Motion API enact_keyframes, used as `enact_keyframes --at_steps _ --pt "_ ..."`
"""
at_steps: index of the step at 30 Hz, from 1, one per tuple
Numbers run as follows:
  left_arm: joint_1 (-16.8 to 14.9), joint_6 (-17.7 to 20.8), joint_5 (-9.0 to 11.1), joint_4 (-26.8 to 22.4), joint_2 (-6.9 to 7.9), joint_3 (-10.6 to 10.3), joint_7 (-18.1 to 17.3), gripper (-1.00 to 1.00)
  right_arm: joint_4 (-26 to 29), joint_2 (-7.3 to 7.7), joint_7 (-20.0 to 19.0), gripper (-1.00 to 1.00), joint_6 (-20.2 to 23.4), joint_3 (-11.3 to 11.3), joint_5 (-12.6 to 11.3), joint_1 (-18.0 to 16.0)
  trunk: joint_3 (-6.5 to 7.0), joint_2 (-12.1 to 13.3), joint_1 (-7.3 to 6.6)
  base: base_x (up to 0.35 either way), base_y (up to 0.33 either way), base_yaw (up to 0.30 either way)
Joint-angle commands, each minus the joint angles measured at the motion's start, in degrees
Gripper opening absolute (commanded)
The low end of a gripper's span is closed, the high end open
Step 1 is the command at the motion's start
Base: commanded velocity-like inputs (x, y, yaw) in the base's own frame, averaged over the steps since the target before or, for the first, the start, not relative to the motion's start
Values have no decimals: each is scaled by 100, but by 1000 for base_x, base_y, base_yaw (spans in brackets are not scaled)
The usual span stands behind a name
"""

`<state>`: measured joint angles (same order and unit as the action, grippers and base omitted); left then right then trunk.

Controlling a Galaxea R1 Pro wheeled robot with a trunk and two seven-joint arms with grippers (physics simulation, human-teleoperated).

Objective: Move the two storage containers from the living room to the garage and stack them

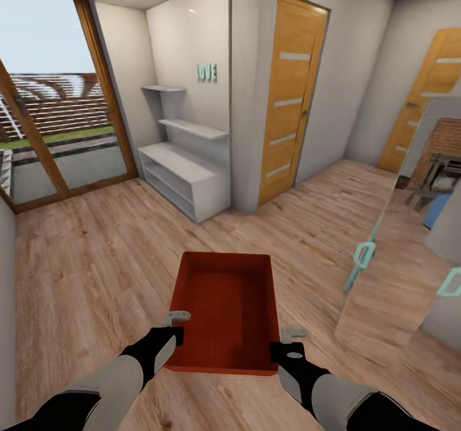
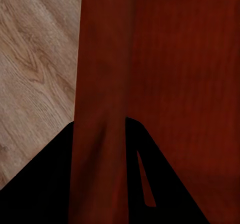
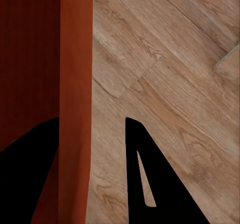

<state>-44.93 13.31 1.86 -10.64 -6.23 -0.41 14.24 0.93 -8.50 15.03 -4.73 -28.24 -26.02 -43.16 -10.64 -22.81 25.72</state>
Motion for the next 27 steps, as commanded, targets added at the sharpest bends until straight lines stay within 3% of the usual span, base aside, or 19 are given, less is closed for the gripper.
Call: enact_keyframes --at_steps 1,27 --pt "2 40 42 9 -1 -23 35 -100 66 -3 18 -100 -37 30 18 -8 -11 -11 6 323 0 0" --pt "2 40 42 9 -1 -25 35 -100 66 -3 18 -100 -41 30 18 -8 -11 -11 6 323 0 0"
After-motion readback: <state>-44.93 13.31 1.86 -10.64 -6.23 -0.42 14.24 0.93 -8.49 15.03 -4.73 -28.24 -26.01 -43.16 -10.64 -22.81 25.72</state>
